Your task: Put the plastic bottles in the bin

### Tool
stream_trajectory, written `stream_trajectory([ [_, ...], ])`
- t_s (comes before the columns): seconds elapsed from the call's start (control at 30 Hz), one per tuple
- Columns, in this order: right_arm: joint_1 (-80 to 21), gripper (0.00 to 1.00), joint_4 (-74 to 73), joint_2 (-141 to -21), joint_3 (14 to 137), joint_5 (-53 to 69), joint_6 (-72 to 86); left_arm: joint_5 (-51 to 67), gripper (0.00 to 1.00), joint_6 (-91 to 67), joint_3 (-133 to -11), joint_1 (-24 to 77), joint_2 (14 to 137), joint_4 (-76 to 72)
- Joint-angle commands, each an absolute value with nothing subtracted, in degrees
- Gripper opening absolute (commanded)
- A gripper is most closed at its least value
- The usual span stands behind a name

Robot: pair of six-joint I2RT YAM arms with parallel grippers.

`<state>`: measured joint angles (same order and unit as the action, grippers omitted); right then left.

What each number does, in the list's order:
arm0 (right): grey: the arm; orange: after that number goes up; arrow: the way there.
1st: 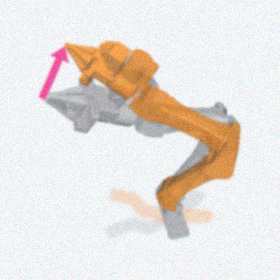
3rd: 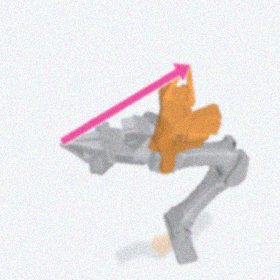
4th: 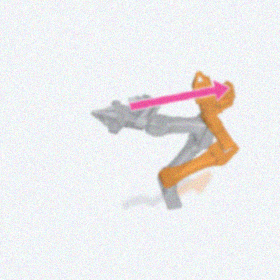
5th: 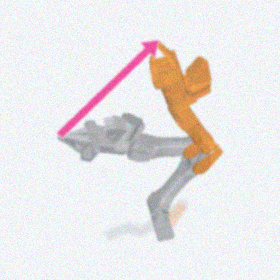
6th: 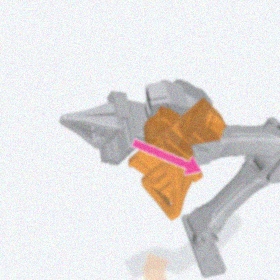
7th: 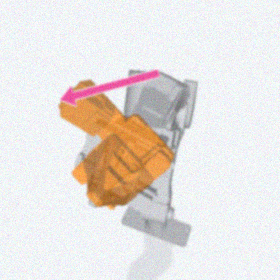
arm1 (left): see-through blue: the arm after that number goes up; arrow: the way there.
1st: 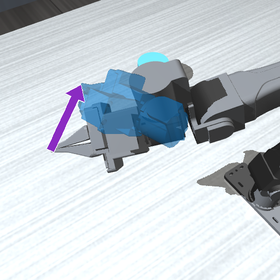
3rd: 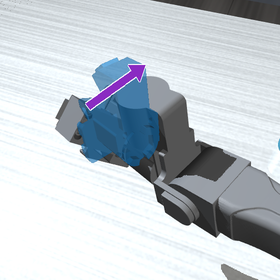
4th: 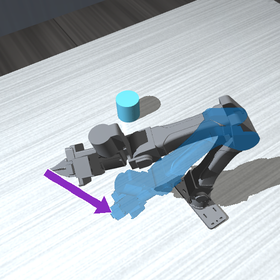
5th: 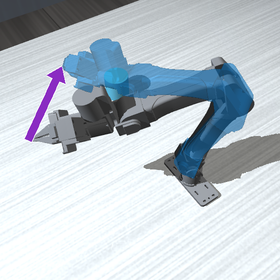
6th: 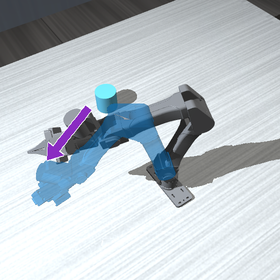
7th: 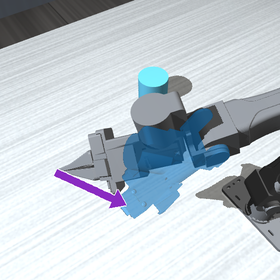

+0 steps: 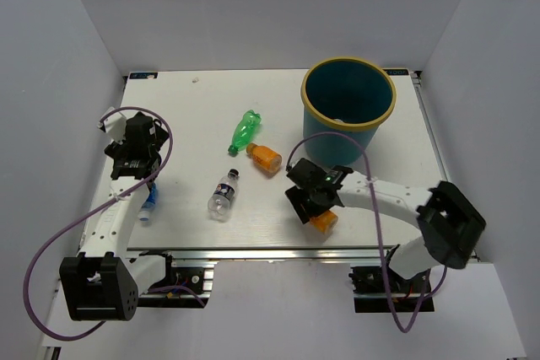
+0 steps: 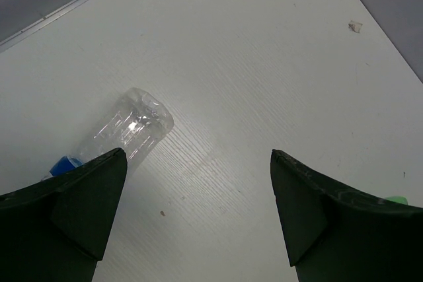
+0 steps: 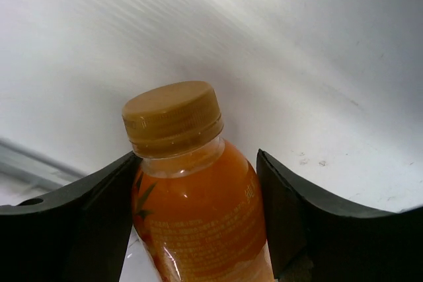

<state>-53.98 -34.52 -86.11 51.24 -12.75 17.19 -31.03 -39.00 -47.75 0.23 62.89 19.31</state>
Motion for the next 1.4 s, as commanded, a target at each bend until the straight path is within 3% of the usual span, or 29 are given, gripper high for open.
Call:
stream_trajectory([
  [0.0,-53.88,0.41,-32.17,-77.18,55.8,-7.57,14.77,-30.32,0.98,-38.76,-49.57,0.26,61.61,19.42],
  [0.27,-53.88,0.36,-21.37,-69.35,69.42,-2.02,4.84,-20.85,0.98,-33.85,-48.61,0.26,61.96,14.95],
  [0.4,-52.39,0.39,-13.73,-70.75,76.46,-17.19,3.25,-14.51,0.98,-31.91,-48.69,0.26,62.49,13.53],
  [0.47,-47.22,0.39,-12.13,-72.85,79.97,-21.52,4.82,-14.41,0.98,-31.64,-49.04,0.26,62.93,14.15],
  [0.6,-29.67,0.38,-12.48,-76.37,85.07,-13.19,10.27,-6.37,0.98,-29.54,-48.87,0.18,63.72,11.88],
  [0.77,-21.82,0.51,-11.24,-81.12,85.08,-11.8,9.83,8.42,0.98,-27.95,-49.3,0.26,68.37,8.35],
  [0.83,-19.26,0.77,-13.7,-83.05,86.39,-7.48,11.68,10.9,0.98,-27.86,-49.83,0.35,69.95,8.52],
  [0.9,-18.55,0.89,-13.97,-83.15,86.31,-6.86,12.57,11.16,0.98,-27.77,-50.01,0.35,70.22,8.61],
  [1.1,-17.49,0.89,-11.78,-77.35,84.9,-2.57,13.09,12.57,0.98,-26.63,-49.84,1.23,69.87,8.44],
  [1.27,-17.31,0.89,-4.85,-66.3,76.48,5.61,16.08,14.5,0.98,-24.18,-51.15,2.45,74.34,8.0],
  [1.37,-17.31,0.89,-4.48,-58.75,70.0,1.7,17.92,10.83,0.98,-20.49,-55.88,10.07,79.43,10.28],
])
